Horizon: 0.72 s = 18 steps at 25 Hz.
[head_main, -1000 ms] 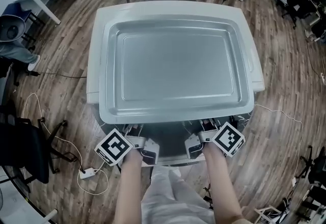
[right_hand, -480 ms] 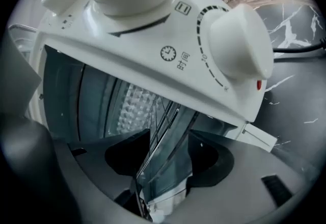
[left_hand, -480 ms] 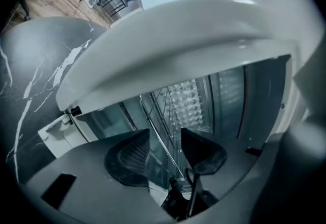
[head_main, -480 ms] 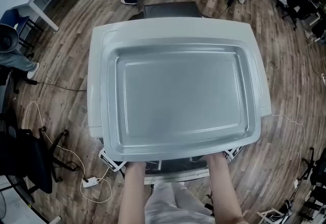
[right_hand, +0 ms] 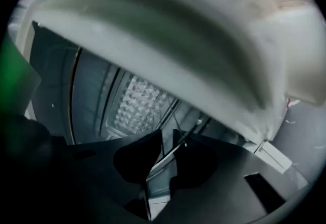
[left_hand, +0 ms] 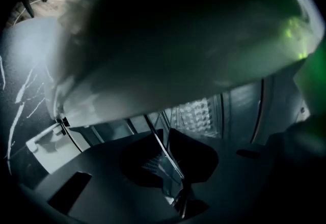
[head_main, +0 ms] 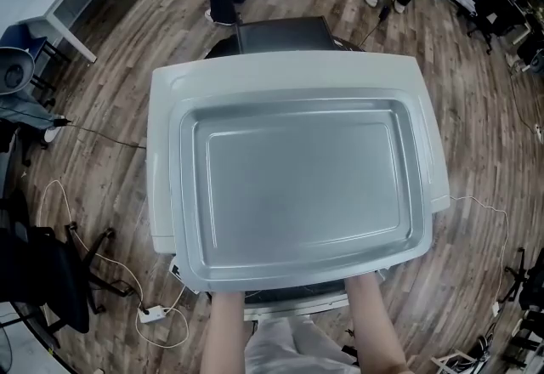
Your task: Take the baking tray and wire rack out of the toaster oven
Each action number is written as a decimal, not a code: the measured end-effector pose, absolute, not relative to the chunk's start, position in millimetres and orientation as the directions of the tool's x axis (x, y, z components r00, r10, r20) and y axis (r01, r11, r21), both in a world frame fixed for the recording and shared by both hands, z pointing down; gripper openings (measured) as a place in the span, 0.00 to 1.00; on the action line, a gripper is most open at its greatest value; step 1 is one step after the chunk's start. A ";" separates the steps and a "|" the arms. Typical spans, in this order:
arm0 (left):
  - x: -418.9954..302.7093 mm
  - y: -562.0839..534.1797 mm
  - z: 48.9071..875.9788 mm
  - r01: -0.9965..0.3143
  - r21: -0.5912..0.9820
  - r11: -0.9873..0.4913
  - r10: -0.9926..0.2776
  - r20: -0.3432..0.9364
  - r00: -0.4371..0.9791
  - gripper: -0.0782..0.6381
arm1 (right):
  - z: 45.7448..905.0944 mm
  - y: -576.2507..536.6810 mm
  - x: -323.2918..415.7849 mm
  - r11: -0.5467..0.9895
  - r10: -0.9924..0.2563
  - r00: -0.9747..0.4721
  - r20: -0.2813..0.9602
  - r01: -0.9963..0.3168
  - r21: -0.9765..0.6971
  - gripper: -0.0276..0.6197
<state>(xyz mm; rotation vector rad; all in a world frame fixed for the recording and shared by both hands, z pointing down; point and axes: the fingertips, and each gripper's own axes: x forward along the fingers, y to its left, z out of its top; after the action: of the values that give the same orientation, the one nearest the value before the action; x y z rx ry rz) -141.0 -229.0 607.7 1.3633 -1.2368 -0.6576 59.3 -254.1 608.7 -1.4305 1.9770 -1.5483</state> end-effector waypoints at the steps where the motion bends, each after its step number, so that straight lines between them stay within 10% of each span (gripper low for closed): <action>1: -140.8 -228.7 607.8 -0.298 0.938 0.178 -0.918 0.267 0.293 0.15 | 608.6 -254.1 59.1 -0.046 -0.799 -0.487 0.352 -0.535 -0.844 0.13; 18: -137.2 -219.5 610.3 -0.341 0.917 0.209 -0.911 0.309 0.272 0.12 | 608.6 -254.9 56.4 -0.023 -0.780 -0.507 0.367 -0.564 -0.826 0.10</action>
<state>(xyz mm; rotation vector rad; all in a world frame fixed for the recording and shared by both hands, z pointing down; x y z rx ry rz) -137.2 -219.5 610.3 1.3554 -1.2896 -0.6089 56.4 -254.9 608.6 -1.4337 2.0406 -1.5483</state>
